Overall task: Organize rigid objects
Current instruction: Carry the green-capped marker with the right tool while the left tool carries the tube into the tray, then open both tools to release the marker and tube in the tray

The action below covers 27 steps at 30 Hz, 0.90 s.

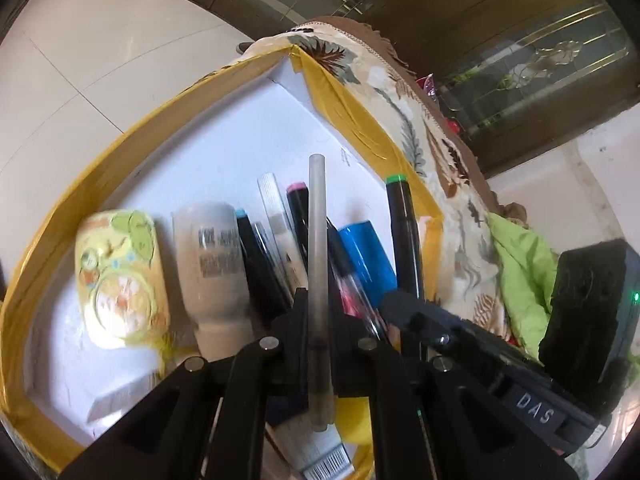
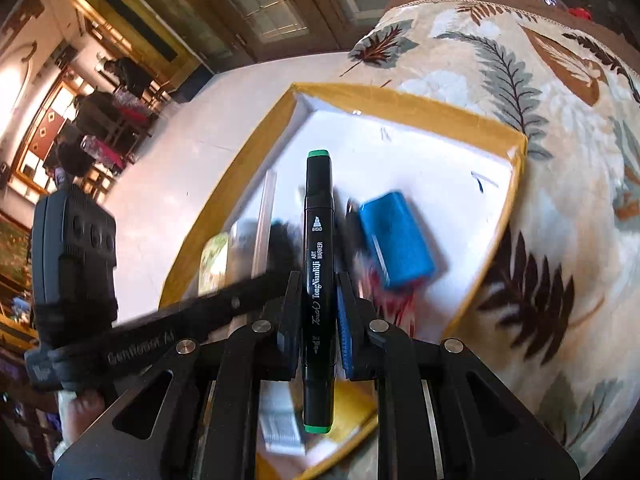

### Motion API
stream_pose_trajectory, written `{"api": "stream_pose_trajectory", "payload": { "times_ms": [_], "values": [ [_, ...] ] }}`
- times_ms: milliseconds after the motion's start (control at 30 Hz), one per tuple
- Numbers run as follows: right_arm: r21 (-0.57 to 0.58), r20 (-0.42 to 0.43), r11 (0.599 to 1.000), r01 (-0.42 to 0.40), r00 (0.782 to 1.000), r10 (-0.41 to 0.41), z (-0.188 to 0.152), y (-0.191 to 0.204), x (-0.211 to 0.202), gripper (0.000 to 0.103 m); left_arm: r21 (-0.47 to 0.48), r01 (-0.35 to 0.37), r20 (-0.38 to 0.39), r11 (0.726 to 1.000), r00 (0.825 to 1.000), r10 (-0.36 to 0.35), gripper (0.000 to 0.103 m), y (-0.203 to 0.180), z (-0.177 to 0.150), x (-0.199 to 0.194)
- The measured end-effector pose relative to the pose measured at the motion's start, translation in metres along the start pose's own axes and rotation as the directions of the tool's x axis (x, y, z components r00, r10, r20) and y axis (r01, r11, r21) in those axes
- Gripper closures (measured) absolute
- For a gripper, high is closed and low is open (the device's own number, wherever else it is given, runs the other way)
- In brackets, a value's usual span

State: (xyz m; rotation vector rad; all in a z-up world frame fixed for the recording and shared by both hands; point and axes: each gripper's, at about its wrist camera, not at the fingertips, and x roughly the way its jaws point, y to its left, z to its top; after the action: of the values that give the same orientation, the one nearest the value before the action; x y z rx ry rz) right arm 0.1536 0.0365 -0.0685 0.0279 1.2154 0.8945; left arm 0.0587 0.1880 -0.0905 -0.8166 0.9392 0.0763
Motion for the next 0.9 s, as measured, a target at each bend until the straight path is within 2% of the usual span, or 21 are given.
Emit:
{"api": "stream_pose_trajectory", "payload": {
  "times_ms": [167,333,533,667,700,733,767,800,833,867,900],
  "values": [
    [-0.001,-0.025,1.000,0.024,0.999,-0.024,0.008,-0.003,0.015,0.088,0.017,-0.048,-0.021,0.999,0.999,0.048,0.096,0.002,0.000,0.012],
    [-0.021,-0.037,0.998,0.056,0.998,-0.056,0.003,-0.004,0.028,0.088,0.047,-0.086,-0.006,0.995,0.996,0.086,0.096,-0.002,-0.003,0.011],
    [-0.004,-0.032,0.999,0.047,0.998,-0.047,-0.004,-0.010,0.028,0.088,0.079,-0.117,0.003,0.990,0.993,0.118,0.096,-0.007,-0.005,0.012],
    [-0.003,-0.036,0.999,0.034,0.999,-0.034,-0.008,-0.010,0.022,0.087,0.094,-0.116,0.029,0.989,0.993,0.114,0.094,-0.010,-0.007,0.006],
    [-0.007,-0.032,0.999,0.032,0.999,-0.032,-0.009,-0.009,0.019,0.087,0.101,-0.111,0.040,0.989,0.993,0.107,0.090,-0.012,-0.008,0.003],
    [-0.013,-0.025,0.999,0.030,0.999,-0.031,-0.012,-0.008,0.015,0.085,0.109,-0.107,0.047,0.988,0.994,0.102,0.074,-0.014,-0.009,0.001],
    [-0.016,-0.016,0.999,0.029,0.999,-0.029,-0.016,-0.008,0.008,0.083,0.116,-0.115,0.062,0.987,0.992,0.108,0.068,-0.016,-0.010,-0.002],
    [-0.015,-0.008,0.999,0.028,1.000,-0.029,-0.019,-0.008,0.003,0.080,0.118,-0.126,0.088,0.985,0.989,0.116,0.053,-0.017,-0.011,-0.008],
    [-0.010,0.002,1.000,0.029,1.000,-0.029,-0.021,-0.009,-0.002,0.076,0.116,-0.120,0.103,0.986,0.989,0.109,0.040,-0.017,-0.012,-0.012],
    [-0.002,0.009,1.000,0.025,1.000,-0.025,-0.023,-0.011,-0.009,0.072,0.112,-0.098,0.117,0.989,0.990,0.085,0.034,-0.017,-0.013,-0.018],
    [0.005,0.018,1.000,0.024,1.000,-0.024,-0.025,-0.012,-0.015,0.063,0.113,-0.093,0.133,0.989,0.988,0.078,0.024,-0.018,-0.014,-0.023]
  ]
}}
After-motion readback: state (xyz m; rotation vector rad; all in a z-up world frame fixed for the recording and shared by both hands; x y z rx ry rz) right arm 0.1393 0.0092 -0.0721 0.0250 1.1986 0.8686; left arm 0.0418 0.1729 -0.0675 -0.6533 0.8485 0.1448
